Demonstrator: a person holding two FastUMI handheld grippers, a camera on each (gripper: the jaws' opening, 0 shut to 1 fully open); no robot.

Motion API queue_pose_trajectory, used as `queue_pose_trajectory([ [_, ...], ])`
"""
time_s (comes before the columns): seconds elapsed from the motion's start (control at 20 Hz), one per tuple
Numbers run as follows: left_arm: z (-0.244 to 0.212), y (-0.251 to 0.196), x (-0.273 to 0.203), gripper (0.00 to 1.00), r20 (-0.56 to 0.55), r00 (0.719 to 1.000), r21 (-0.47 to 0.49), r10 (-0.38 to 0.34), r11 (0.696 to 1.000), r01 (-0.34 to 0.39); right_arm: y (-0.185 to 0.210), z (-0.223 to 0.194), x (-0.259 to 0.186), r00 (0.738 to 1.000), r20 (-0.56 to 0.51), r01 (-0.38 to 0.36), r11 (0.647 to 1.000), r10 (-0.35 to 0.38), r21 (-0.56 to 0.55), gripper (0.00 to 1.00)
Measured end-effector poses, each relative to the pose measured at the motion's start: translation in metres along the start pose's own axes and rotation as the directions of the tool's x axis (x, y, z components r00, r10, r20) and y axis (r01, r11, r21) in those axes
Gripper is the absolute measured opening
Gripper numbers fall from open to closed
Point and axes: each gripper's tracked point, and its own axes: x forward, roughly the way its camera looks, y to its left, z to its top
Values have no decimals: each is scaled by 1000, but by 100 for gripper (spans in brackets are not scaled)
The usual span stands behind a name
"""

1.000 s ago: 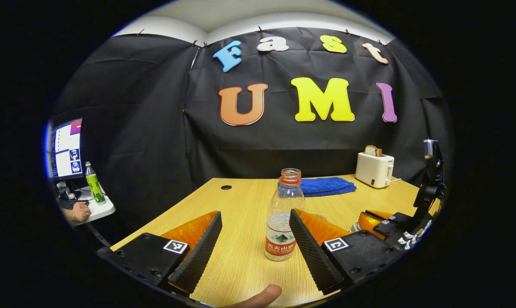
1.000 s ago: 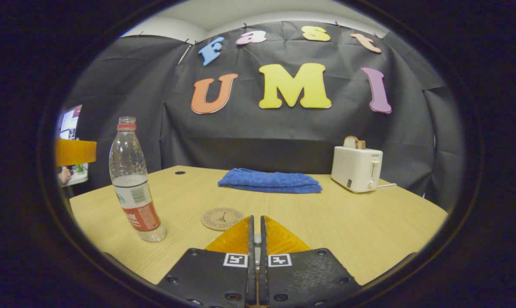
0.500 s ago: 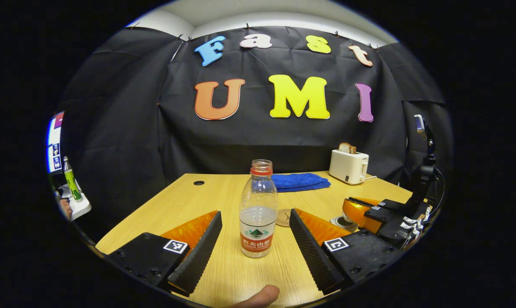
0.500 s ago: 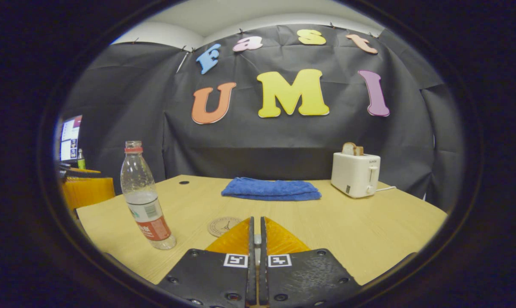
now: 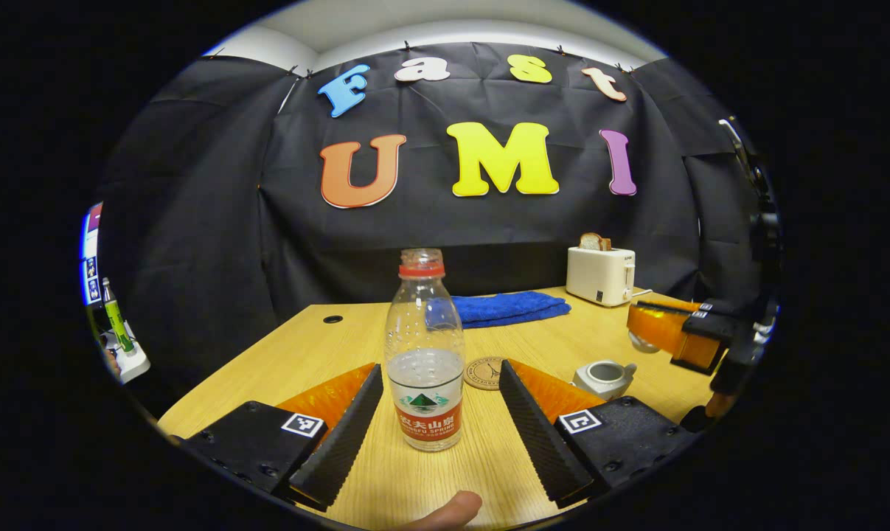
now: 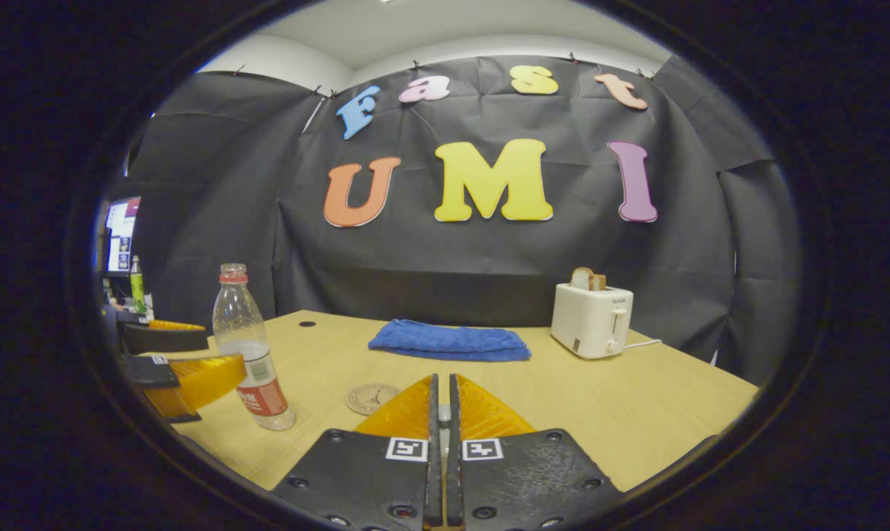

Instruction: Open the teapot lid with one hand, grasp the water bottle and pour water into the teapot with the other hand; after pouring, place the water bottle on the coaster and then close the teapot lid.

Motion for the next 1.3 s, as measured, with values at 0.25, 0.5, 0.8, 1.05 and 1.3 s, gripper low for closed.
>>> queue_pose_trajectory([
  [0.25,-11,12,23,99,58,996,26,65,997,-67,-5,4,-1,1000,13,7,1000,-7,6,2],
  [0.5,-12,19,31,98,79,993,25,86,996,-88,-12,2,1,1000,-2,24,1000,-24,13,2],
  [0.8,-8,8,35,80,99,994,25,42,999,-45,-13,4,0,1000,6,29,1000,-30,9,2],
  [1.05,-4,21,26,78,70,991,102,113,988,-120,-19,12,-4,1000,5,18,1000,-18,1,2],
  [1.3,2,30,14,78,55,976,257,210,942,-217,-35,17,-10,1000,-9,3,999,-3,-43,2],
])
